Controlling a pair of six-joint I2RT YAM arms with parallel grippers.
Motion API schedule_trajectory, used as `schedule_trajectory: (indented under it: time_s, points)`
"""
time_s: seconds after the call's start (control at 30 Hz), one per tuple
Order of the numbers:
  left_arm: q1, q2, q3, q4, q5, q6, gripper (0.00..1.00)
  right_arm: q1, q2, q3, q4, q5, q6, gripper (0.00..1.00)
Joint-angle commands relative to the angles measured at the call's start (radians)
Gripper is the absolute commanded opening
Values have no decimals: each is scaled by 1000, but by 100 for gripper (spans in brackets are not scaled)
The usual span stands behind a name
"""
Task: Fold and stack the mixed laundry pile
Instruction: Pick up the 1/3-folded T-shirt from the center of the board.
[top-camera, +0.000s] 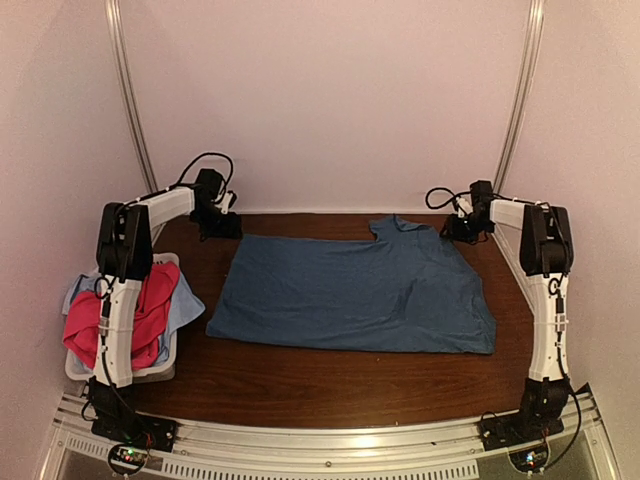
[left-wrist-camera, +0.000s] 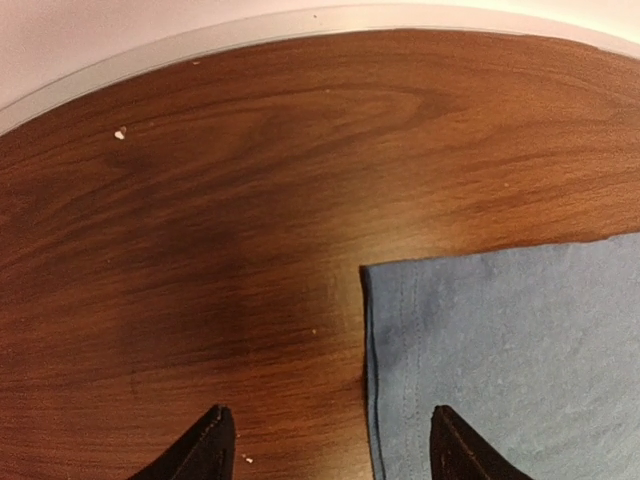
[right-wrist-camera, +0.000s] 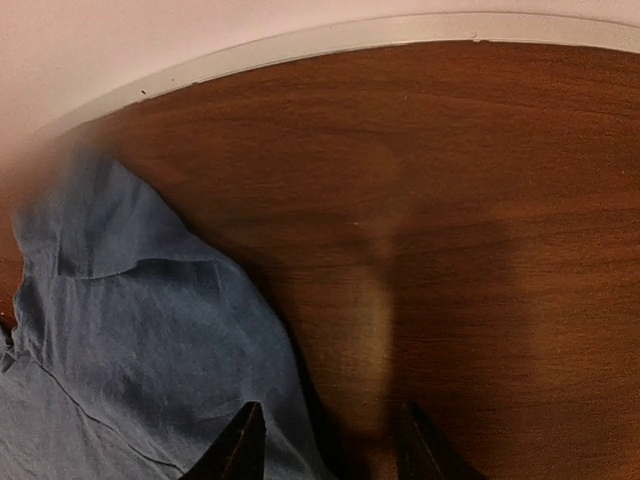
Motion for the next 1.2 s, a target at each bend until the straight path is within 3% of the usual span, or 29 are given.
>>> schedule_trajectory:
  time_s: [0.0,0.3,0.6,0.8,1.17]
  points:
    - [-3,34,36,2,0,40,68,8,46,92,-82,14,-44,44]
    - [-3,71,72,-27,15,55,67,22,112,203,-174,-41,-76,40]
    - [-4,64,78,-31,49,64,65,49,182,327,-287,43,-132,31]
    - [-4,67,90,-29,57,89,65,77,173,326,-284,61,-123,0]
    - [-4,98,148,-27,103,101,61,77,86,245,-179,35,-69,0]
